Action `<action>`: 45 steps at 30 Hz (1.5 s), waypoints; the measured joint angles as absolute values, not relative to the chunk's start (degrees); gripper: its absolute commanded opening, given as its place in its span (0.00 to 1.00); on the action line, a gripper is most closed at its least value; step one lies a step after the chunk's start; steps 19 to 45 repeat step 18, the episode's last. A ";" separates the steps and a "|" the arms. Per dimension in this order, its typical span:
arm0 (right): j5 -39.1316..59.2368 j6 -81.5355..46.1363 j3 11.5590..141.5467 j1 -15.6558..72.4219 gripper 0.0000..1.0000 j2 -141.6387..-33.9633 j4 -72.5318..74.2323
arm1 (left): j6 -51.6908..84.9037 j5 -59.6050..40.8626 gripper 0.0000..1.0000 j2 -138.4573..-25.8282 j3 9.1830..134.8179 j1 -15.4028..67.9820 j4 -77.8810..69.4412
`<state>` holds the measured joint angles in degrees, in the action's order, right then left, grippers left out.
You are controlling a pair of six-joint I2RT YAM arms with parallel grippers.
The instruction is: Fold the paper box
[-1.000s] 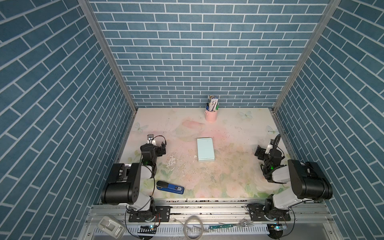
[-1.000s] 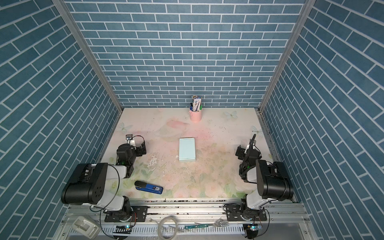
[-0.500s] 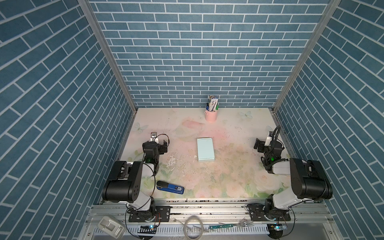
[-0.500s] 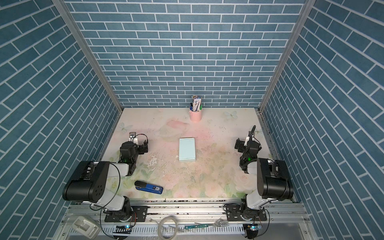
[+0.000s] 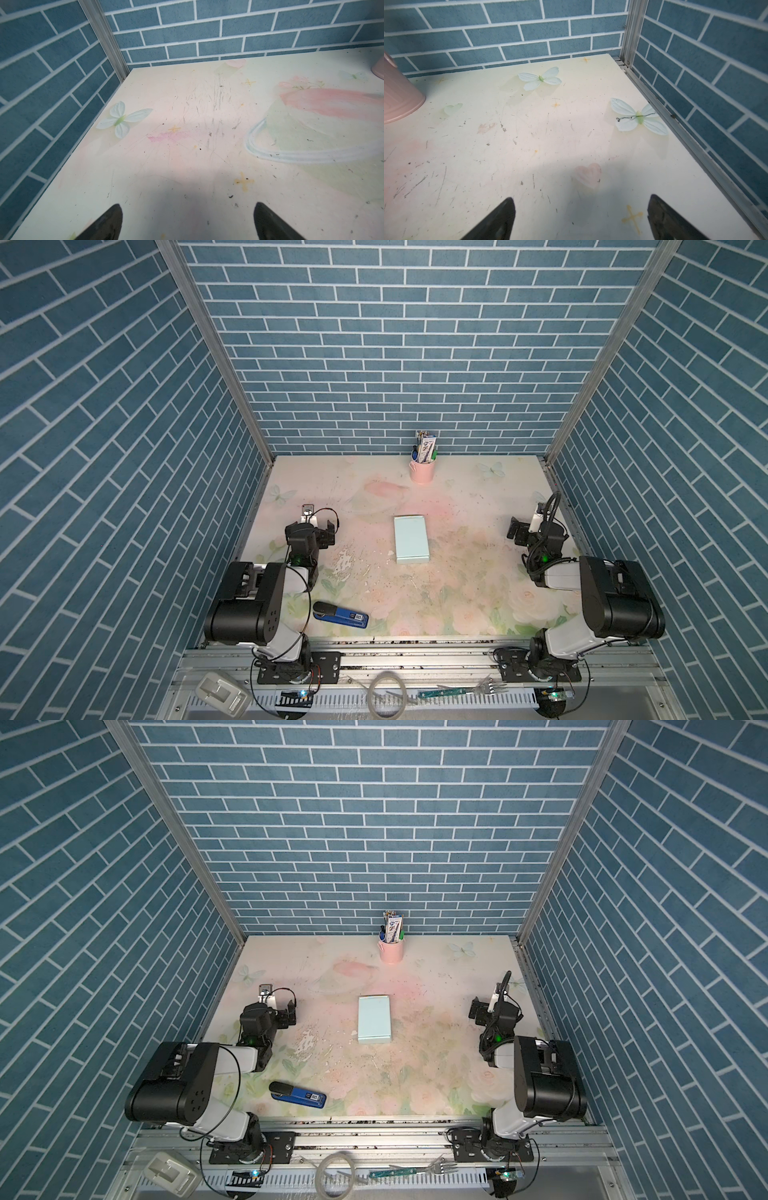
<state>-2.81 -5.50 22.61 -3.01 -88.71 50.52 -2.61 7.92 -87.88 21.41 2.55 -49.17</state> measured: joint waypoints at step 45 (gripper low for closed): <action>-2.74 -5.50 22.61 -3.01 0.99 -88.71 50.52 | -3.29 6.70 1.00 -87.88 21.41 2.55 -49.17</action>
